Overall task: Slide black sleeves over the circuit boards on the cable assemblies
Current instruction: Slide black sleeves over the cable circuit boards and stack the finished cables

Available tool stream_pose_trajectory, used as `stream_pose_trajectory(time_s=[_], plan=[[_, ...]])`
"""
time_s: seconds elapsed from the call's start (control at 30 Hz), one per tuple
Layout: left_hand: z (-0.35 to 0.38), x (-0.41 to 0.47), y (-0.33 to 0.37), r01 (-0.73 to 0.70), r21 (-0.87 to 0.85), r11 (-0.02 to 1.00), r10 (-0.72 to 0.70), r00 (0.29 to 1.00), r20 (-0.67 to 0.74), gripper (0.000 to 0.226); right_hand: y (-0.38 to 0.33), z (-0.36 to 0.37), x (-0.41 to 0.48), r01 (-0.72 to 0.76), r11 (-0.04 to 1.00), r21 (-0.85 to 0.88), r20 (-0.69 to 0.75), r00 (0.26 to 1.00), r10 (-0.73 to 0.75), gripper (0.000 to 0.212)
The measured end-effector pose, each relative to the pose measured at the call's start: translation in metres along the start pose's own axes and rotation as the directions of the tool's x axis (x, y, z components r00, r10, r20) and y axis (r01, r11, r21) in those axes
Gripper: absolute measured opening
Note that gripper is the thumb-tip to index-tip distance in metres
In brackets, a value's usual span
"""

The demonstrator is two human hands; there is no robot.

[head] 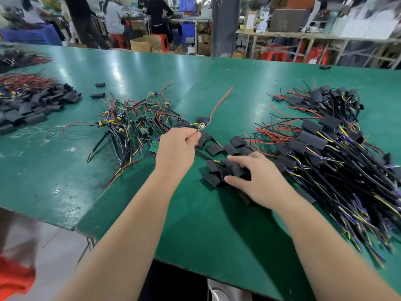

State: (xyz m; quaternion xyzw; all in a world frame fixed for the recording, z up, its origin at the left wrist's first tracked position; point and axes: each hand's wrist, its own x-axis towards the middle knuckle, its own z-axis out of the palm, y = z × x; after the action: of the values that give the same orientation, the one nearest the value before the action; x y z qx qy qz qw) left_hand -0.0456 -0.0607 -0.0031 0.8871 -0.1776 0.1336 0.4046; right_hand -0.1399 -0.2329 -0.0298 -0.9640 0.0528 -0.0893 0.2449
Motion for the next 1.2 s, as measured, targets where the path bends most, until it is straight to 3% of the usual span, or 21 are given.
stream_pose_trajectory(time_s=[0.1, 0.17, 0.3, 0.47, 0.53, 0.6, 0.67, 0.7, 0.73, 0.77, 0.8, 0.87, 0.93, 1.07, 1.13, 1.2], plan=[[0.013, -0.007, -0.014, 0.053, 0.084, 0.995, -0.053, 0.999, -0.006, 0.03, -0.009, 0.01, 0.001, 0.02, 0.976, -0.216, 0.004, 1.0, -0.019, 0.05], [0.017, -0.011, -0.018, 0.08, 0.097, 0.992, -0.077, 0.996, -0.038, 0.023, -0.011, 0.011, 0.004, 0.003, 0.968, -0.25, -0.033, 0.999, -0.012, 0.045], [0.014, -0.015, -0.021, 0.042, 0.08, 0.996, -0.029, 0.988, -0.15, 0.022, -0.007, 0.006, 0.005, 0.068, 0.998, 0.009, -0.146, 0.987, -0.066, 0.02], [0.012, -0.021, -0.023, -0.092, 0.018, 0.996, 0.093, 0.976, -0.197, 0.017, -0.001, -0.002, 0.003, 0.093, 0.988, 0.122, -0.356, 0.934, -0.044, 0.02], [0.01, -0.022, -0.022, -0.195, -0.027, 0.98, 0.186, 0.964, -0.188, 0.014, 0.002, -0.007, 0.003, 0.088, 0.962, 0.259, -0.425, 0.905, 0.031, 0.028], [0.01, -0.024, -0.021, -0.298, -0.089, 0.95, 0.282, 0.946, -0.158, 0.011, 0.004, -0.014, 0.003, 0.087, 0.847, 0.524, -0.413, 0.896, 0.164, 0.034], [0.011, -0.026, -0.018, -0.351, -0.169, 0.921, 0.324, 0.931, -0.166, 0.012, 0.006, -0.023, 0.004, 0.173, 0.548, 0.818, -0.361, 0.897, 0.256, 0.038], [0.011, -0.027, -0.017, -0.359, -0.203, 0.911, 0.325, 0.928, -0.181, 0.014, 0.008, -0.027, 0.004, 0.203, 0.383, 0.901, -0.326, 0.9, 0.291, 0.042], [0.012, -0.027, -0.016, -0.36, -0.227, 0.905, 0.32, 0.927, -0.196, 0.015, 0.01, -0.03, 0.003, 0.216, 0.284, 0.934, -0.306, 0.895, 0.324, 0.044], [0.013, -0.028, -0.016, -0.357, -0.236, 0.904, 0.311, 0.927, -0.209, 0.015, 0.012, -0.032, 0.001, 0.211, 0.276, 0.938, -0.303, 0.885, 0.354, 0.044], [0.013, -0.028, -0.016, -0.352, -0.232, 0.907, 0.303, 0.927, -0.221, 0.015, 0.014, -0.033, 0.001, 0.178, 0.375, 0.91, -0.325, 0.867, 0.377, 0.041], [0.014, -0.027, -0.019, -0.33, -0.203, 0.922, 0.282, 0.93, -0.235, 0.014, 0.019, -0.029, 0.002, 0.007, 0.729, 0.684, -0.387, 0.851, 0.355, 0.031], [0.013, -0.025, -0.022, -0.298, -0.164, 0.94, 0.258, 0.939, -0.225, 0.013, 0.02, -0.024, 0.002, -0.11, 0.912, 0.396, -0.389, 0.88, 0.274, 0.019], [0.014, -0.024, -0.025, -0.279, -0.107, 0.954, 0.252, 0.944, -0.212, 0.013, 0.01, -0.018, 0.001, -0.009, 0.998, 0.054, -0.419, 0.907, 0.031, 0.012], [0.014, -0.025, -0.023, -0.283, -0.099, 0.954, 0.259, 0.944, -0.207, 0.013, 0.003, -0.01, 0.007, 0.079, 0.994, -0.075, -0.308, 0.946, -0.098, 0.028], [0.015, -0.026, -0.023, -0.289, -0.091, 0.953, 0.266, 0.942, -0.204, 0.013, -0.003, 0.002, 0.016, 0.051, 0.973, -0.225, -0.147, 0.985, -0.086, 0.042]])
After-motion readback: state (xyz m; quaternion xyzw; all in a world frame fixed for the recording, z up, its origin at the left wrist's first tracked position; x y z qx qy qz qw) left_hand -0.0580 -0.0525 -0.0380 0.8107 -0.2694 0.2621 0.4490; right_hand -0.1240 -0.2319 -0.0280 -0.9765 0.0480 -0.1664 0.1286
